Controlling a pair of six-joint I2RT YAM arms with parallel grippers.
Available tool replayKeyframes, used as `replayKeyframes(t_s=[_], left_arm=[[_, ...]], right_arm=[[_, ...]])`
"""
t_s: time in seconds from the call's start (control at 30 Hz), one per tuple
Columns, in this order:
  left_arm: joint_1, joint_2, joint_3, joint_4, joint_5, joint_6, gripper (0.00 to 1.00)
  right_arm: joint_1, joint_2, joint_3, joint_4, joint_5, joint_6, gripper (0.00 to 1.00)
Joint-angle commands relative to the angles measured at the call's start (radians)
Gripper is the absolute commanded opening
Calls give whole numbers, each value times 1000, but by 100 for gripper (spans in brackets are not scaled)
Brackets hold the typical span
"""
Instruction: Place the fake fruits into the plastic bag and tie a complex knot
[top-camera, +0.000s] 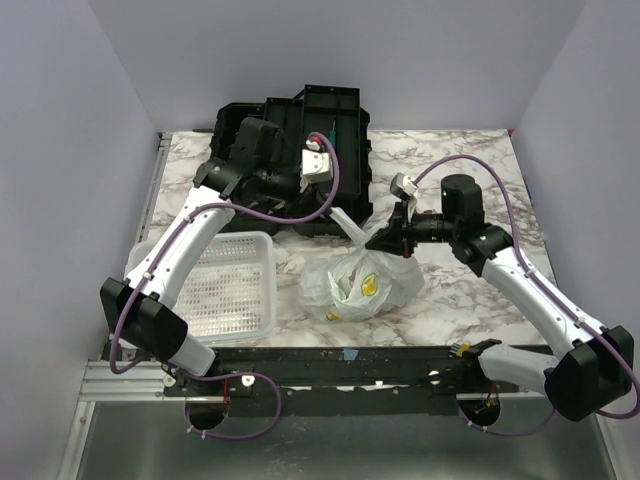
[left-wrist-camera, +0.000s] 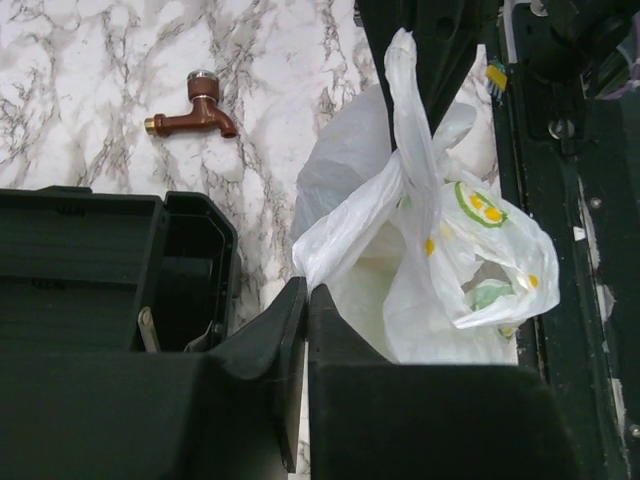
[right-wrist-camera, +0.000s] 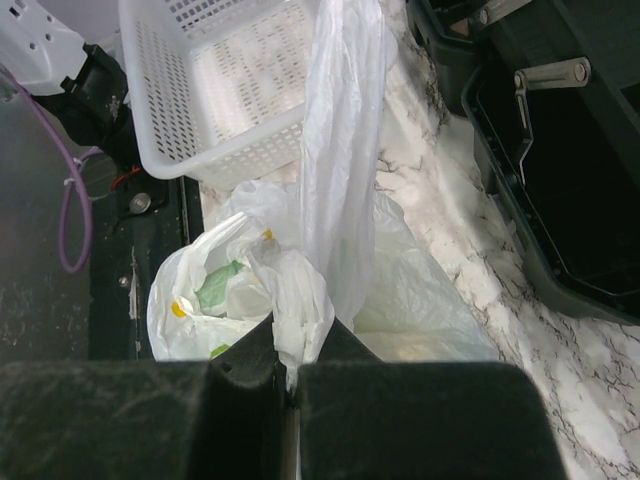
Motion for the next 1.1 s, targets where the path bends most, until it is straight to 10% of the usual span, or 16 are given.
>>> replayKeyframes(t_s=[0.0, 0.37, 0.73, 1.07], left_arm=[[1, 2, 55, -63, 67, 48, 0], [-40, -184, -93, 74, 170, -281, 0], [-346, -132, -381, 222, -179, -427, 0], [-249, 12, -417, 394, -549, -613, 0]], right_arm=[[6, -17, -17, -17, 2, -22, 1], [6, 4, -55, 67, 127, 61, 1], [6, -11, -53, 218, 264, 346, 1], [25, -91, -91, 216, 216, 390, 1]])
